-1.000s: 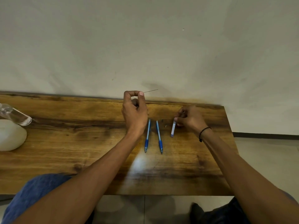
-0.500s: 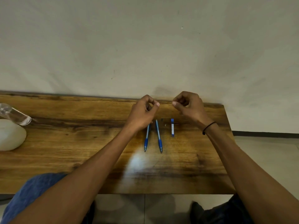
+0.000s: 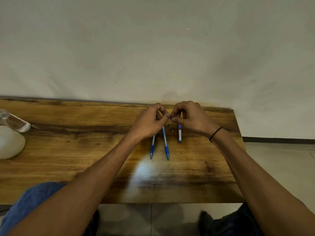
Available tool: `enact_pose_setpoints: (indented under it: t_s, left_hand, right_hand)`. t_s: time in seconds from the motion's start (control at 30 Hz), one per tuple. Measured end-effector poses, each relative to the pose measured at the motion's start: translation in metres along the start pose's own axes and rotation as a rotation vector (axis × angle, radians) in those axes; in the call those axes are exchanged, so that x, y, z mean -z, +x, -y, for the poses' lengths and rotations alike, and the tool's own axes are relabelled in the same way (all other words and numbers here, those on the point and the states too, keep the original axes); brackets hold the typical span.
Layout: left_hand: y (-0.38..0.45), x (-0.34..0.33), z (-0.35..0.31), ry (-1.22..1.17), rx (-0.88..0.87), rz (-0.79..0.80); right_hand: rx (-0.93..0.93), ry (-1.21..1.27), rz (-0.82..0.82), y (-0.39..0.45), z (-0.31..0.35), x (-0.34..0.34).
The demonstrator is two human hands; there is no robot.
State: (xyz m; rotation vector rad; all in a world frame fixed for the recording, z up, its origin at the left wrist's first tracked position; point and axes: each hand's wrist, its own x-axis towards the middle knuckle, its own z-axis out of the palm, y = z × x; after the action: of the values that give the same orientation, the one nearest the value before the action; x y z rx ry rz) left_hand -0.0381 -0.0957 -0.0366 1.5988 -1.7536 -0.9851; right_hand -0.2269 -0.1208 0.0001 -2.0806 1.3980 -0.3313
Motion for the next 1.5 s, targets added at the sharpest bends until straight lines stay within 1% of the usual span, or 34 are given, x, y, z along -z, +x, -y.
enact_pose_setpoints:
  t_s: [0.13, 0.2, 0.27, 0.33, 0.43, 0.5, 0.57, 0.67, 0.8, 0.9, 1.1, 1.17, 1.3, 1.4, 1.5]
  left_hand:
    - [0.000, -0.001, 0.001, -0.025, 0.019, 0.014]
    - [0.002, -0.002, 0.002, -0.056, 0.065, -0.016]
    - [0.003, -0.003, 0.004, -0.016, 0.107, -0.061]
    - [0.001, -0.006, 0.009, 0.113, 0.115, -0.045]
    - [-0.009, -0.022, 0.015, 0.387, 0.119, 0.052]
    - [-0.014, -0.036, 0.019, 0.547, 0.116, 0.077]
    - [-0.016, -0.044, 0.019, 0.597, 0.138, 0.079]
    - [-0.018, -0.051, 0.021, 0.571, 0.161, 0.089]
    - [-0.017, -0.048, 0.018, 0.469, 0.207, 0.106]
    - [-0.013, -0.040, 0.012, 0.398, 0.218, 0.085]
    - [-0.010, -0.011, -0.010, 0.242, 0.081, -0.034]
    - [-0.011, -0.005, -0.013, 0.242, 0.045, -0.057]
    - [-0.013, -0.007, -0.013, 0.319, -0.001, -0.043]
    - [-0.013, -0.008, -0.015, 0.319, -0.006, -0.036]
    - [-0.014, -0.007, -0.017, 0.320, -0.008, -0.038]
  right_hand:
    - [-0.005, 0.021, -0.003, 0.000, -0.001, -0.002]
    - [-0.017, 0.045, -0.025, 0.001, -0.003, 0.000]
    - [-0.040, 0.076, -0.046, 0.002, -0.005, 0.002]
    - [-0.070, 0.109, -0.062, 0.001, -0.007, 0.003]
    - [-0.104, 0.158, -0.066, 0.000, -0.008, 0.003]
    - [-0.127, 0.186, -0.063, 0.000, -0.008, 0.003]
    - [-0.143, 0.205, -0.064, 0.000, -0.008, 0.002]
    - [-0.151, 0.227, -0.069, -0.001, -0.005, 0.002]
    - [-0.160, 0.268, -0.085, -0.003, -0.002, 0.002]
    - [-0.153, 0.339, -0.109, -0.003, 0.001, 0.005]
    - [-0.114, 0.548, -0.234, -0.002, 0.009, 0.011]
    - [-0.084, 0.590, -0.278, -0.002, 0.012, 0.012]
    - [-0.007, 0.554, -0.326, -0.002, 0.016, 0.007]
    - [0.061, 0.477, -0.331, -0.002, 0.018, 0.002]
    - [0.096, 0.459, -0.350, -0.003, 0.019, 0.001]
